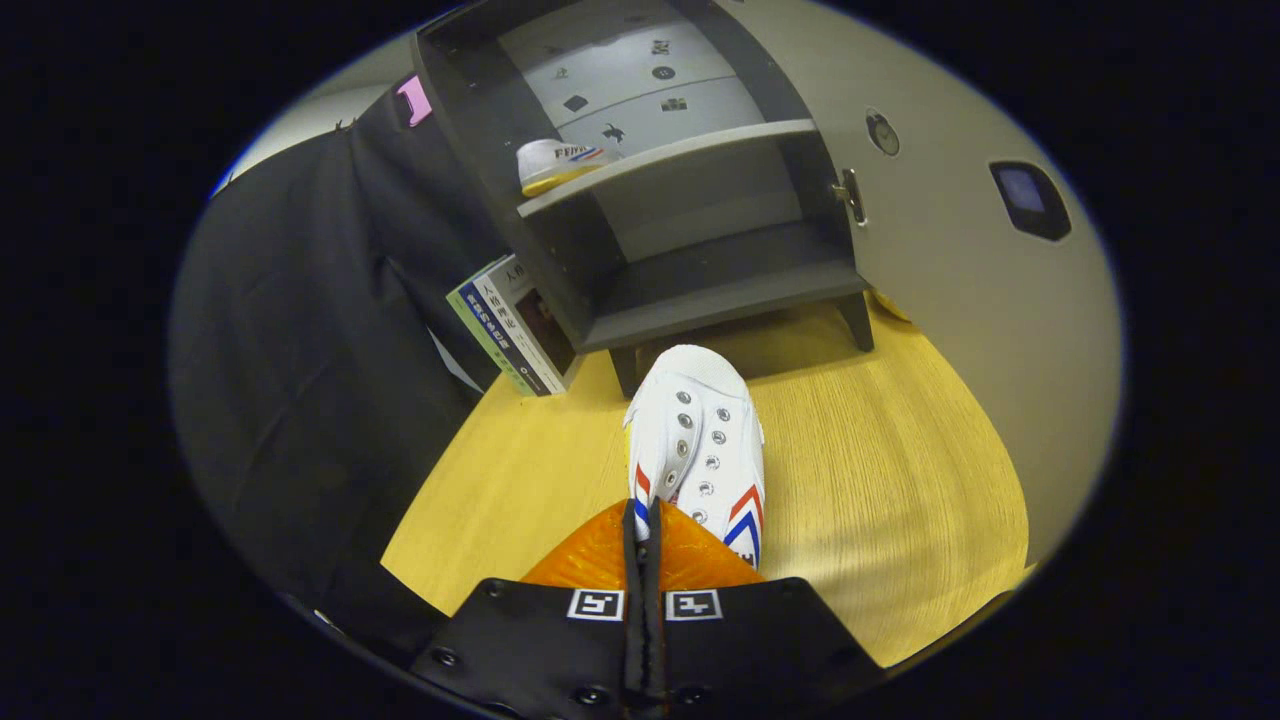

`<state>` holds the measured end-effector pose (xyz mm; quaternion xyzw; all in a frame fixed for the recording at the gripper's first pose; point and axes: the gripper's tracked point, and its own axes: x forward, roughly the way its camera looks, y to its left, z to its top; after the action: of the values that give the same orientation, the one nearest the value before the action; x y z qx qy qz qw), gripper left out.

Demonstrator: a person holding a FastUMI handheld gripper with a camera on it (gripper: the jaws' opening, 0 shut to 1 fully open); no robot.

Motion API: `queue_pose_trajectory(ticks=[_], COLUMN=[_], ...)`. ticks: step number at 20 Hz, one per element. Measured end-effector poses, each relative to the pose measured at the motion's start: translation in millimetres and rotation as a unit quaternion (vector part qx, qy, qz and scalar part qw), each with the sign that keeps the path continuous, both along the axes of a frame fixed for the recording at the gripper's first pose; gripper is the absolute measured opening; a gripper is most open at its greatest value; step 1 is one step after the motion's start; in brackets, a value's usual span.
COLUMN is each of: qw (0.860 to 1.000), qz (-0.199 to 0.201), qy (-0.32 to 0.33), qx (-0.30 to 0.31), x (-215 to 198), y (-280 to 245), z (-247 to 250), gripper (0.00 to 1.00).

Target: Open the shoe cabinet door, grab the shoes and put them into the shoe cabinet, then close the shoe cabinet door.

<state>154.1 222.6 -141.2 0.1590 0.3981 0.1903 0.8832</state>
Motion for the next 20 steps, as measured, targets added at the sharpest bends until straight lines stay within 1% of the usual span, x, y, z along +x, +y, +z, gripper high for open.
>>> queue_pose_trajectory(ticks=[5, 11, 15, 20], qw=[0.999, 0.993, 0.988, 0.983], qz=[-0.008, -0.02, -0.032, -0.036], qy=[-0.048, -0.114, -0.148, -0.18], qx=[0.018, 0.016, 0.014, 0.007], x=[47, 117, 166, 220], y=[6, 8, 6, 13], z=[55, 113, 143, 165], gripper=[0.01, 0.01, 0.01, 0.01])
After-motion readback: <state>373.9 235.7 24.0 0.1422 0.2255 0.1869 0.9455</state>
